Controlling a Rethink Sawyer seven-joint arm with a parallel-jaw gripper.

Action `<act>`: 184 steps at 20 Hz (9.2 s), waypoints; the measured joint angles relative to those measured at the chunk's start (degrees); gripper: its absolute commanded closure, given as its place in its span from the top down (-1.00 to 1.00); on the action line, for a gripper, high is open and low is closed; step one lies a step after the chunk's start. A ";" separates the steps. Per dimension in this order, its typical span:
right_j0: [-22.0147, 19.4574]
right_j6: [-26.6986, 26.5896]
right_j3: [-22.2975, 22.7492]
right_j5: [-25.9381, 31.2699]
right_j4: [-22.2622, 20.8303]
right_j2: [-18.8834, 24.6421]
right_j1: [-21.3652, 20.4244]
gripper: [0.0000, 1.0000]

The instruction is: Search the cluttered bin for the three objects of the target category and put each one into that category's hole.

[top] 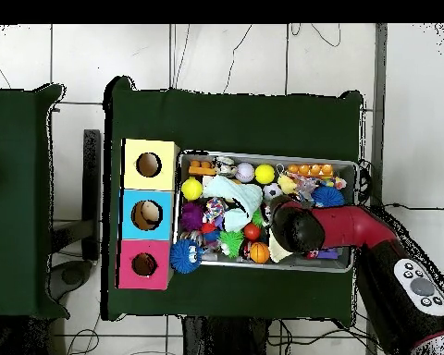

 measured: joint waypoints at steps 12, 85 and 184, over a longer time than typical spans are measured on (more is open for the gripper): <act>-1.33 0.00 -0.93 -1.17 -1.39 0.93 1.34 1.00; -4.84 -0.01 -7.28 6.82 -7.62 10.54 3.79 1.00; -4.29 -0.05 -8.92 12.50 -1.75 5.81 4.57 -1.00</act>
